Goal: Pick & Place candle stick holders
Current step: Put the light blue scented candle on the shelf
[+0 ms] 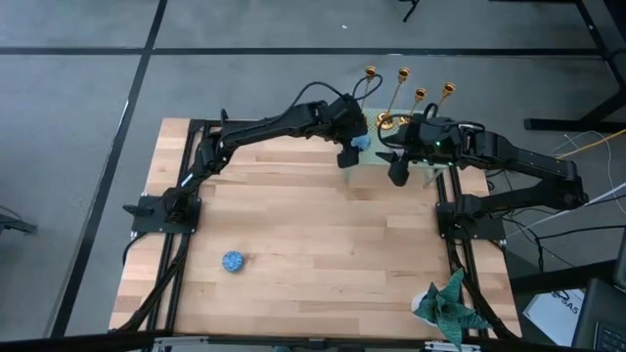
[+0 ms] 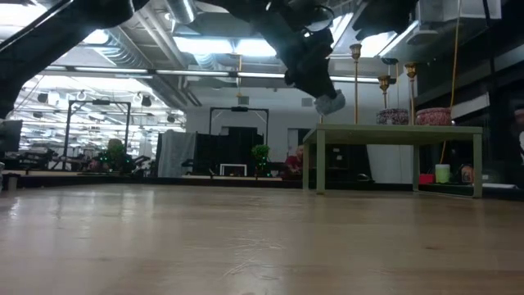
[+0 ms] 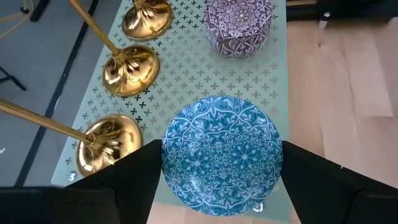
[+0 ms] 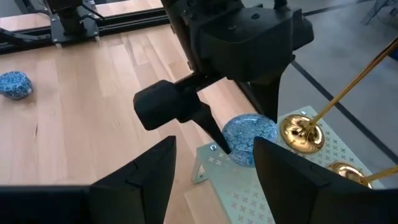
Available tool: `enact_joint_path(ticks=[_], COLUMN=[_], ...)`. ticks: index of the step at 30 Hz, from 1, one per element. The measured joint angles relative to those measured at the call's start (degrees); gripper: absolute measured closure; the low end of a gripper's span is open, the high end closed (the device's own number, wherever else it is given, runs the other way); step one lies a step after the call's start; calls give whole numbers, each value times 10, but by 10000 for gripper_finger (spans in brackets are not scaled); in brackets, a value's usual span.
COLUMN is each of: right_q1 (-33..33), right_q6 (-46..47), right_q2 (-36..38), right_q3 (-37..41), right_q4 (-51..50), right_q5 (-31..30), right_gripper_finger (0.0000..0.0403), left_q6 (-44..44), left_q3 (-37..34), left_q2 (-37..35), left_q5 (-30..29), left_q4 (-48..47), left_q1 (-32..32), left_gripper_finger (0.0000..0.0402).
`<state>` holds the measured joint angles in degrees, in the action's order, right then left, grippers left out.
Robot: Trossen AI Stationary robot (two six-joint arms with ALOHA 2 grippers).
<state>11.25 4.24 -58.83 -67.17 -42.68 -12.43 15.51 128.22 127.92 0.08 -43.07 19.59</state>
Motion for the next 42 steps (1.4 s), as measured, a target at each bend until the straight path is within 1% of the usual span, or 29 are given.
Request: enact_joint_path(ticks=[9,14,20,23,32,37,40,42], right_q1=[0,0,0,0,0,0,0,0], right_q6=[32,44,48,48,60,63,72,73], right_q2=[-9,-11,-11,-11,-11,-11,-15,-20], right_q3=[0,0,0,0,0,0,0,0], right_q4=[2,4,4,4,4,4,4,5], right_q5=[0,0,0,0,0,0,0,0], right_gripper_finger=[185,185,185,185,185,185,185,185], left_q6=[-1,-4,-32,-31,-28,-15,-2,9], left_q3=[-1,-1,-1,-1,0,30,66,62], left_q2=[26,24,22,22,22,22,22,7], left_q5=[0,-1,-3,-4,-5,-14,-33,-52], left_q4=[10,14,17,17,17,1,-34,-37], left_q1=[-5,-5,-5,-5,-4,-4,-4,-4], left_gripper_finger=[106,106,105,97,57,50,53,55])
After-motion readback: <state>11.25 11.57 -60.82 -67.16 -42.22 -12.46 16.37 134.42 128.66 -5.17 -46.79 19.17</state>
